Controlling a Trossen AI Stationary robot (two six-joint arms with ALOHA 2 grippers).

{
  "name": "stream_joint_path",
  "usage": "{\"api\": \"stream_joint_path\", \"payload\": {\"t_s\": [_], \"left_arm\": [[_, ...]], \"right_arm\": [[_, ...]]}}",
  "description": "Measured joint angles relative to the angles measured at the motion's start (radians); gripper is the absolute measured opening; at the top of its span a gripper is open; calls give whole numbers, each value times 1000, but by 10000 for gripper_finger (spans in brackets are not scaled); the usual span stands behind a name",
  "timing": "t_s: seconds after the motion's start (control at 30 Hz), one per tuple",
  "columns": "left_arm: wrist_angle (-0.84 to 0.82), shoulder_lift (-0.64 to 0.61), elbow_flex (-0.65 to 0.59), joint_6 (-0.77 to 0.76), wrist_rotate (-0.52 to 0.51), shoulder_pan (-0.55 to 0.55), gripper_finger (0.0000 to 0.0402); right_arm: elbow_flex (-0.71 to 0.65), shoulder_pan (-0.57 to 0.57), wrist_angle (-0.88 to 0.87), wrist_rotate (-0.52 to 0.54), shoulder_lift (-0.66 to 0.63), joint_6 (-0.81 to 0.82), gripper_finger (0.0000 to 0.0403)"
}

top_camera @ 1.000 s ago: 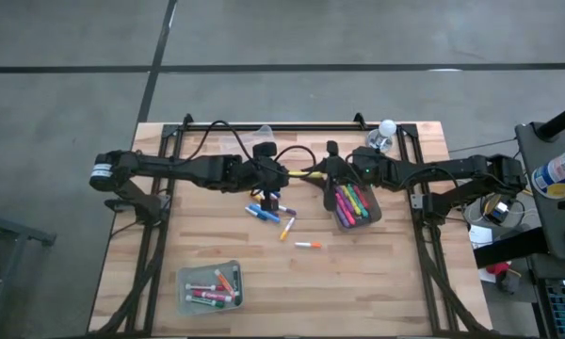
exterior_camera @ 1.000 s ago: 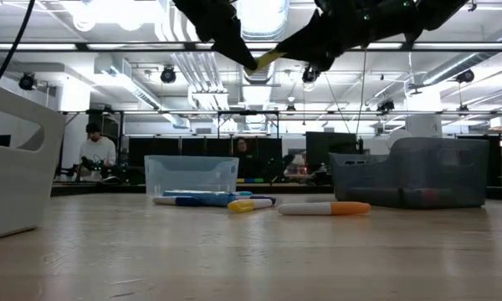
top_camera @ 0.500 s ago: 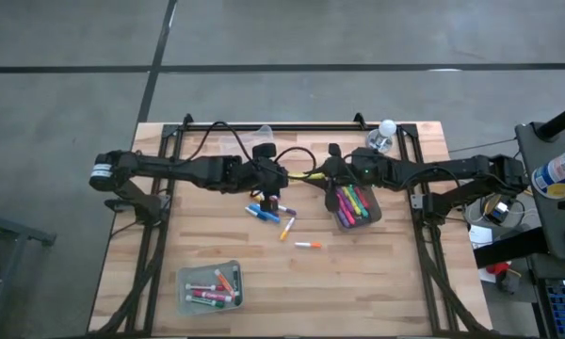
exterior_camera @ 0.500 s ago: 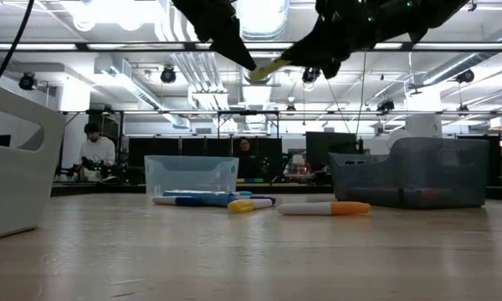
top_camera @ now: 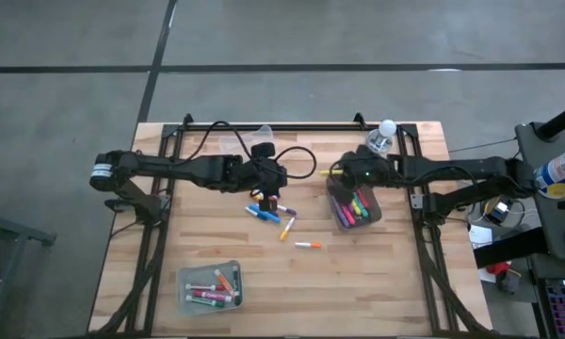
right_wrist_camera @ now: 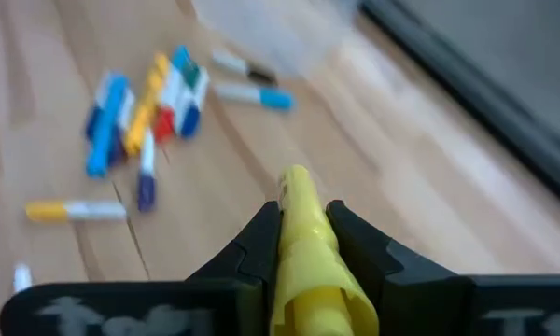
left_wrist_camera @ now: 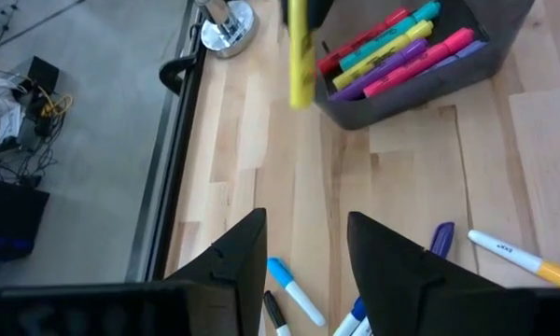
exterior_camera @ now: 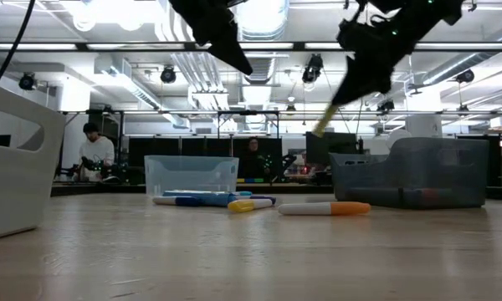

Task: Pick & Place Markers
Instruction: Put the yellow highlighter pen into the black bin

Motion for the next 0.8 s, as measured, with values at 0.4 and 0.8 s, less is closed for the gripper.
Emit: {"api": "stream_joint_path", "payload": {"t_s": [0.4, 0.8], "left_arm": [[-31, 0, 0, -15, 4, 0, 145], [-88, 0, 0, -67, 3, -1, 145]], "right_arm": [[-17, 5, -289, -10, -34, 217, 65], [-20, 5, -282, -4, -34, 222, 132]]}}
